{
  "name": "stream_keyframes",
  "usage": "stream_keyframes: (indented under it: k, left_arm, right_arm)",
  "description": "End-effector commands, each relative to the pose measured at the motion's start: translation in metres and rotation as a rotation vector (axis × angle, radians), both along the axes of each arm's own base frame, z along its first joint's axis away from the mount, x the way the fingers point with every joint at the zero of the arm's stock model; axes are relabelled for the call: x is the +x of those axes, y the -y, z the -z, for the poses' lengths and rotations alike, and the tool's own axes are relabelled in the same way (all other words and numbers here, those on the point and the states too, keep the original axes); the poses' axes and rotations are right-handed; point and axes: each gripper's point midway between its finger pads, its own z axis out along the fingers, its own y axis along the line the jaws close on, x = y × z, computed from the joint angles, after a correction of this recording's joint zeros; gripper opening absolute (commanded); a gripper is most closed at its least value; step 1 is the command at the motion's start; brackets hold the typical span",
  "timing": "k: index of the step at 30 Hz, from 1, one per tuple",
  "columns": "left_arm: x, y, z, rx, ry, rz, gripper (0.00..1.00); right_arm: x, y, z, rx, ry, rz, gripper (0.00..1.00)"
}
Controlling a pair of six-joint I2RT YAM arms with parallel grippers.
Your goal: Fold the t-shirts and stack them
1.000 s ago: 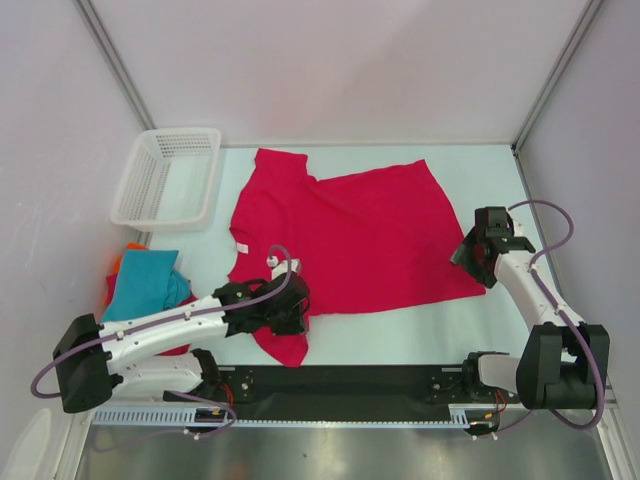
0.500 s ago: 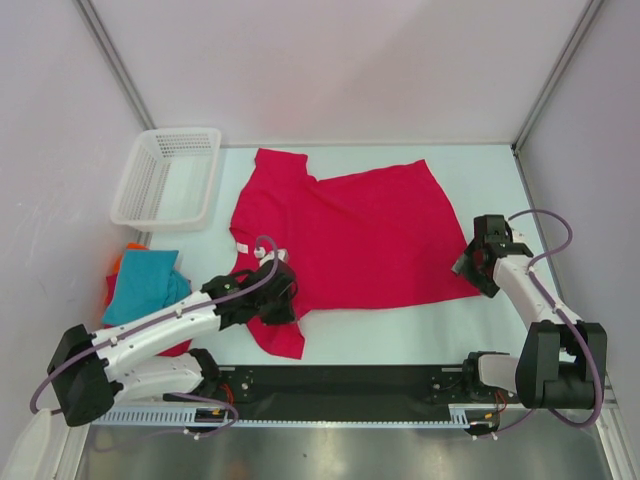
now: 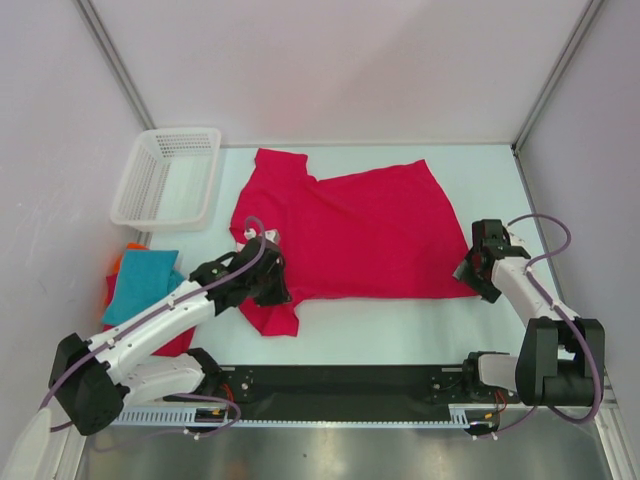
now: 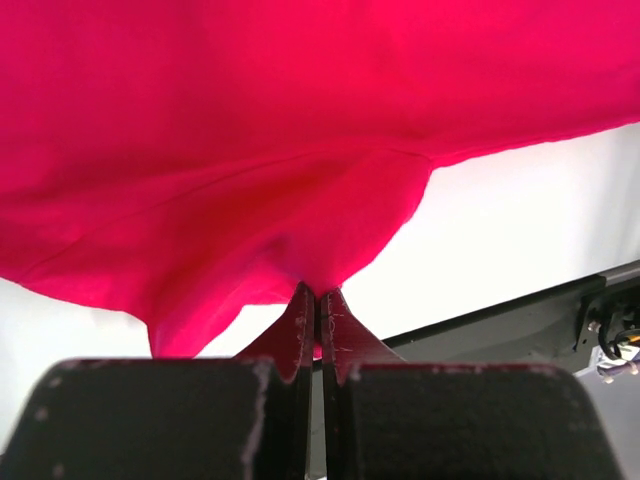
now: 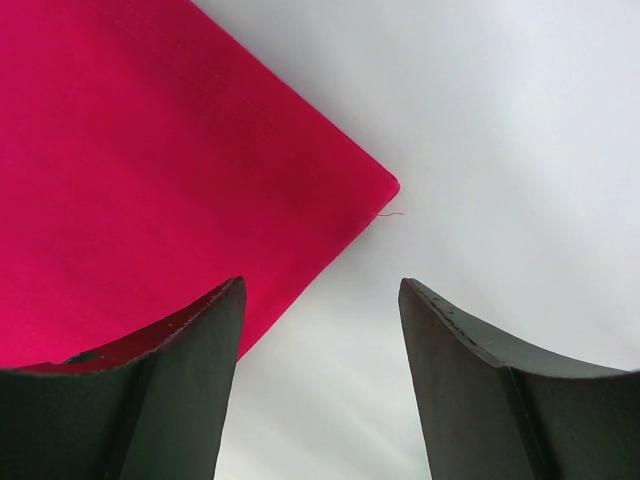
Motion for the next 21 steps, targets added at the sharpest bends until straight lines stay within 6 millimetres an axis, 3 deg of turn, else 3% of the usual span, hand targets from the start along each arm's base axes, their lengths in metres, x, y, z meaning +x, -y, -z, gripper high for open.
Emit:
stream_keyframes:
  k: [1, 9, 12, 13, 16, 21]
  left_arm:
    - [0.013, 0.009, -0.023, -0.055, 0.046, 0.043, 0.0]
    - [0.02, 0.002, -0.025, -0.049, 0.043, 0.048, 0.0]
    - [0.021, 0.0, -0.025, -0.049, 0.042, 0.045, 0.0]
    - [0.021, 0.0, -0.025, -0.049, 0.042, 0.043, 0.0]
    - [0.021, 0.0, -0.025, -0.053, 0.043, 0.045, 0.0]
    - [0.021, -0.003, -0.028, -0.062, 0.05, 0.04, 0.0]
  right_arm:
    - [0.003, 0.007, 0.004, -0.029, 0.01, 0.039, 0.68]
    - [0.004, 0.005, 0.014, -0.016, 0.003, 0.046, 0.64]
    - [0.005, 0.004, 0.016, -0.013, 0.008, 0.032, 0.49]
    - [0.006, 0.003, 0.015, -0.01, 0.017, 0.028, 0.28]
    - [0.009, 0.002, 0.013, -0.004, 0.028, 0.018, 0.0]
    - [0.01, 0.0, 0.006, 0.0, 0.057, 0.008, 0.0]
